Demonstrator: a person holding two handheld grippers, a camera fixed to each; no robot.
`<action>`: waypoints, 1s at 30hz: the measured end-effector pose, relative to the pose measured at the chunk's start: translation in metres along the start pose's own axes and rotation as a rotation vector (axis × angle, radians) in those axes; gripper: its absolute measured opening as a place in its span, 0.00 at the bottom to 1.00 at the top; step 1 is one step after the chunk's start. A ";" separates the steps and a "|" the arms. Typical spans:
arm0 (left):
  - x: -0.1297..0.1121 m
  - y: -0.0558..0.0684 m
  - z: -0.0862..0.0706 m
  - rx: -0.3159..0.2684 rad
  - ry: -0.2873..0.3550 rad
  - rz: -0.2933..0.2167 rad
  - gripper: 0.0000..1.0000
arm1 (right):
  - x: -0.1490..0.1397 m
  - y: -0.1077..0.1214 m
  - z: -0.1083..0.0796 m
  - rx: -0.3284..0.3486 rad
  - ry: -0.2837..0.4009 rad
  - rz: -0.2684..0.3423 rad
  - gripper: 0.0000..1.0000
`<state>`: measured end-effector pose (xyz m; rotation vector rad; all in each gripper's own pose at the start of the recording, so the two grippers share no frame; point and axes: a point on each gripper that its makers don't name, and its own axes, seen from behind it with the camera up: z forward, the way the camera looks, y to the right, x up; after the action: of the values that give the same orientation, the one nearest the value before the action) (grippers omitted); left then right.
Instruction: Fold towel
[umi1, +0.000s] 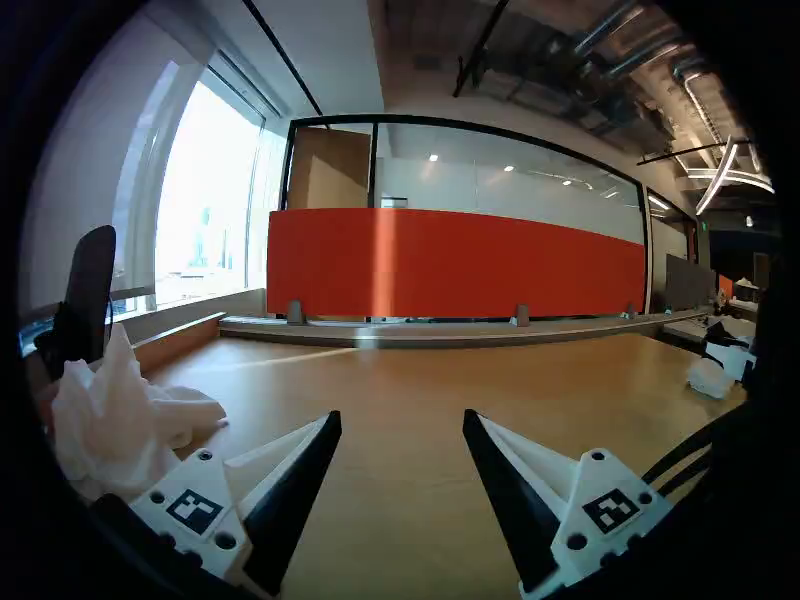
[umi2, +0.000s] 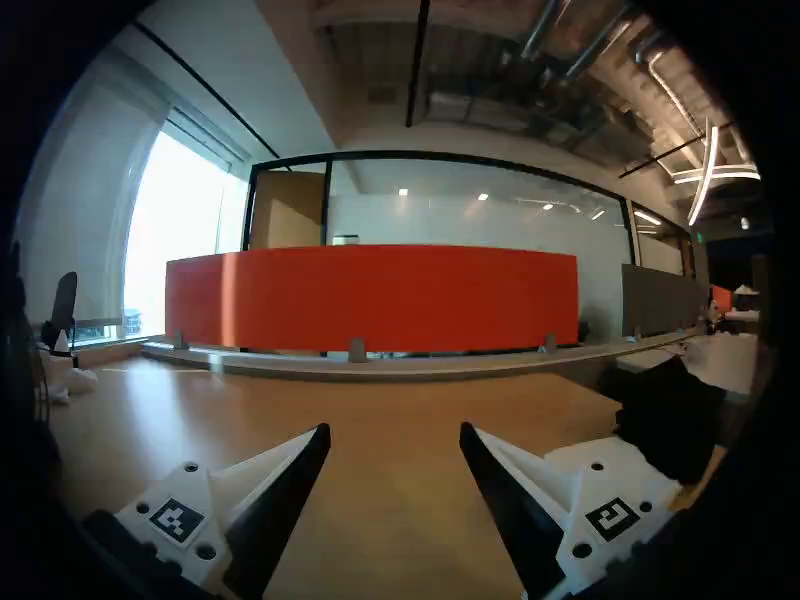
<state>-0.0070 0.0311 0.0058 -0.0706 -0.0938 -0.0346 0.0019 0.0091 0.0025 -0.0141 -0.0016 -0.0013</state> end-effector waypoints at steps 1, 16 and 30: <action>0.000 0.000 0.000 0.000 0.000 0.001 0.90 | 0.000 0.000 0.000 0.000 0.001 0.000 1.00; 0.000 0.001 -0.001 0.003 0.002 0.000 0.90 | -0.001 -0.001 -0.002 0.005 0.001 0.000 1.00; 0.008 -0.010 -0.002 0.031 0.009 0.018 0.90 | 0.000 -0.001 -0.002 0.005 0.001 0.001 1.00</action>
<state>0.0013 0.0203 0.0049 -0.0398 -0.0845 -0.0158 0.0018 0.0080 0.0003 -0.0094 -0.0007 -0.0007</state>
